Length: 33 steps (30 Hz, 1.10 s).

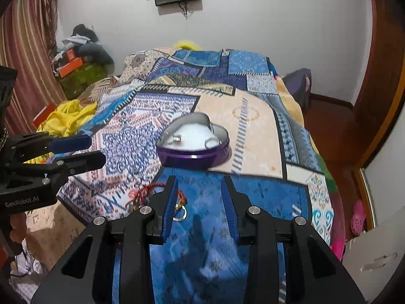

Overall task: Organize jewelry
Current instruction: 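Move both tools back to the remaining jewelry on the quilt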

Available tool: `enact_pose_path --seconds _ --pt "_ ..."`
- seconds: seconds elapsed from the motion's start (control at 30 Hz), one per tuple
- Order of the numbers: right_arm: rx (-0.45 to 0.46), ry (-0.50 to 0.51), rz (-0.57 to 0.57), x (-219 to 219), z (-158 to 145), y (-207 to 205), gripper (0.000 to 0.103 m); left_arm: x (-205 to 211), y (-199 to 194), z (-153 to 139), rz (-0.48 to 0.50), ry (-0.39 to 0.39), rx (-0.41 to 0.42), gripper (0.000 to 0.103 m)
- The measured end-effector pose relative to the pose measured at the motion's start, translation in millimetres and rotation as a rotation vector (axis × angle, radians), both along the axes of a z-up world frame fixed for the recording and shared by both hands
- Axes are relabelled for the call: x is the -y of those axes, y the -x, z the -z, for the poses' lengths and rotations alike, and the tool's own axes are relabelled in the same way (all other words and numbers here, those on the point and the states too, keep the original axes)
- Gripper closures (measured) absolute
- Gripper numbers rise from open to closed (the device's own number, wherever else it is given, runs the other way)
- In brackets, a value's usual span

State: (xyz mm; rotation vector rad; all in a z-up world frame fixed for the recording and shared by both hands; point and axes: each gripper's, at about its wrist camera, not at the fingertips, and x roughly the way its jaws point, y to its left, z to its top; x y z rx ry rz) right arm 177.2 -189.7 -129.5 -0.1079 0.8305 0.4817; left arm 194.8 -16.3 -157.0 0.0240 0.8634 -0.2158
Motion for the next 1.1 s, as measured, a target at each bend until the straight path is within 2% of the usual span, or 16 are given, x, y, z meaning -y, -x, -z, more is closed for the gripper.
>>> enact_pose_path --seconds 0.33,0.57,0.63,0.7,0.83,0.9,0.97,1.1 --pt "-0.081 0.017 -0.012 4.7 28.0 10.7 0.071 19.5 9.1 40.3 0.04 -0.001 -0.102 0.058" --pt "-0.095 0.011 -0.013 6.9 34.1 11.8 0.071 16.9 -6.0 41.5 -0.006 0.019 -0.088 0.058" --pt "-0.094 0.008 -0.013 7.1 33.7 11.1 0.071 16.5 -13.8 42.2 -0.008 0.028 -0.096 0.062" --pt "-0.096 0.005 -0.012 7.1 33.4 9.8 0.071 16.8 -21.0 46.8 -0.003 0.038 -0.125 0.074" --pt "-0.098 -0.003 -0.014 5.4 34.1 7.4 0.071 15.4 -29.6 59.9 0.0 0.08 -0.184 0.083" --pt "-0.096 -0.001 -0.016 4.5 34.6 7.1 0.071 14.8 -29.8 61.4 -0.002 0.09 -0.178 0.087" --pt "-0.093 0.003 -0.018 3.8 34.8 7.7 0.071 15.9 -30.5 62.8 0.009 0.099 -0.184 0.098" --pt "-0.094 0.001 -0.022 2.6 34.6 9.0 0.071 17.7 -27.6 60.8 0.029 0.098 -0.171 0.101"
